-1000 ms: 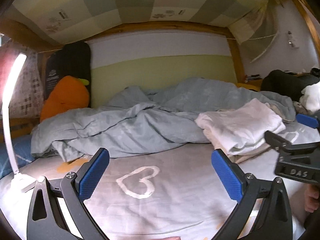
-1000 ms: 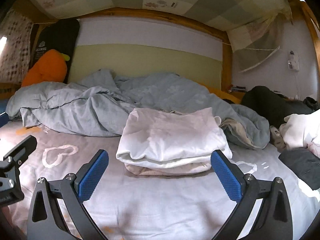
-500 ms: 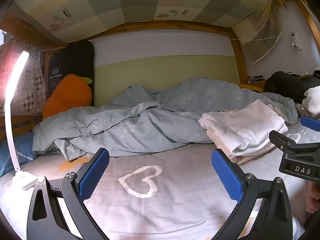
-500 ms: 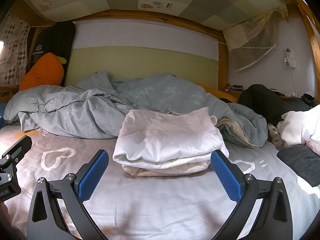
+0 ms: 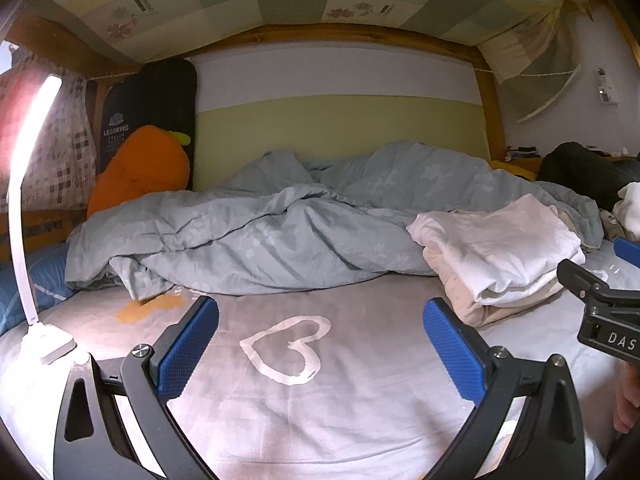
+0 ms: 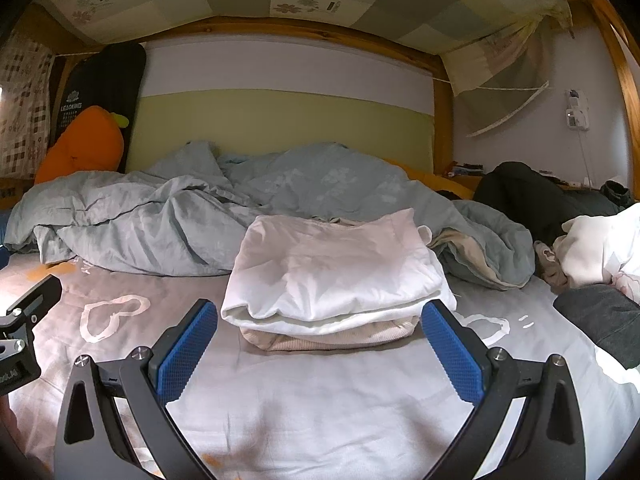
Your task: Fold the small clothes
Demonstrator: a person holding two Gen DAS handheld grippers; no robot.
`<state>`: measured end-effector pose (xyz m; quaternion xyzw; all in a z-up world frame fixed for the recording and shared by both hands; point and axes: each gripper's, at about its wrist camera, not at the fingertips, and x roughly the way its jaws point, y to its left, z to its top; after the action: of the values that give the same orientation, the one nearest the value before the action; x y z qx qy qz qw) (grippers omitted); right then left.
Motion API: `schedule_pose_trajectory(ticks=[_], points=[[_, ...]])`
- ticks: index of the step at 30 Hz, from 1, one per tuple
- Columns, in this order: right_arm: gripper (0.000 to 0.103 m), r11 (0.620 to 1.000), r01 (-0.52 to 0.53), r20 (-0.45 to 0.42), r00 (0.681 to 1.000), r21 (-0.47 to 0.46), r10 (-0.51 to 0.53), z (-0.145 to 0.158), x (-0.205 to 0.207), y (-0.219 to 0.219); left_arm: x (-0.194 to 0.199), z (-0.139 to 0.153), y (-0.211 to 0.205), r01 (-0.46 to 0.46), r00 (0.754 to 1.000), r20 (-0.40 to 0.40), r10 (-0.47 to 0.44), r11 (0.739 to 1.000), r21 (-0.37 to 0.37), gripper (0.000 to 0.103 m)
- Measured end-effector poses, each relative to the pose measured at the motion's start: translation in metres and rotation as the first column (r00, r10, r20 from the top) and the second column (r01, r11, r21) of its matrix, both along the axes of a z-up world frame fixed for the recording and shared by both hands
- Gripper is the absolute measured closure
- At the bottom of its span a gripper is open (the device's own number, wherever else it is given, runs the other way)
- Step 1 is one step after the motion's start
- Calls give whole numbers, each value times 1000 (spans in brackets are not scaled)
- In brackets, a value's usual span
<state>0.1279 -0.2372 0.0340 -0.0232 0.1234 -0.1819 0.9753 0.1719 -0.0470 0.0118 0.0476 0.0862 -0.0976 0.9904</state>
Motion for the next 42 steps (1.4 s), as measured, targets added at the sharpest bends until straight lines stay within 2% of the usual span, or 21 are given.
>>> schedule_pose_trajectory(ticks=[10, 19, 27, 42], points=[[0, 999, 6, -14, 1000, 39, -5, -2, 2, -7, 6, -3, -1, -3, 1000, -31, 3, 1000, 6, 1], [0, 1000, -14, -74, 997, 9, 15, -6, 15, -2, 23, -9, 0, 15, 992, -121, -17, 1000, -17, 1], [0, 1000, -11, -68, 998, 9, 12, -5, 12, -3, 25, -10, 3, 1, 992, -130, -5, 1000, -30, 1], [0, 1000, -6, -91, 996, 4, 6, -7, 17, -2, 24, -12, -4, 3, 992, -127, 0, 1000, 23, 1]])
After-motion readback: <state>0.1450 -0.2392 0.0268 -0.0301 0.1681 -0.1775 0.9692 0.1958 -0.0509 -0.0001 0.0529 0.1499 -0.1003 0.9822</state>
